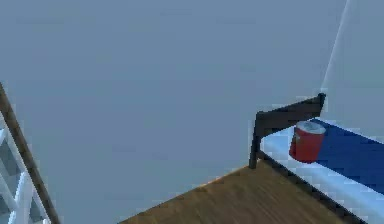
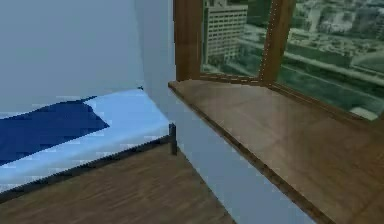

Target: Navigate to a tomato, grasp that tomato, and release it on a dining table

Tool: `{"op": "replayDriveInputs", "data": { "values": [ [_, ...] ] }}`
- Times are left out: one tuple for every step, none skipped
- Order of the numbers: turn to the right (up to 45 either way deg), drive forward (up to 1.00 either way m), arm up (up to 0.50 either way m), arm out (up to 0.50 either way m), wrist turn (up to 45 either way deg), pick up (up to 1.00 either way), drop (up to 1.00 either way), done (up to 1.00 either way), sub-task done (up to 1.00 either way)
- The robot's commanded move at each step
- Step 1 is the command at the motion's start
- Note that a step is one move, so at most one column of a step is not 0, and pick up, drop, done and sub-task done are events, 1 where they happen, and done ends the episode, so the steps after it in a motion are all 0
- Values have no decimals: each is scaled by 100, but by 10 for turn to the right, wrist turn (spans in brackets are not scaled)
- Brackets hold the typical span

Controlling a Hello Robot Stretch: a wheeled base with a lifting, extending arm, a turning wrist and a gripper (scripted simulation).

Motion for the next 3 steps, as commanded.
{"op": "replayDriveInputs", "data": {
  "values": [
    [-450, 0, 0, 0, 0, 0, 0, 0, 0],
    [-450, 0, 0, 0, 0, 0, 0, 0, 0],
    [-270, 0, 0, 0, 0, 0, 0, 0, 0]
  ]
}}
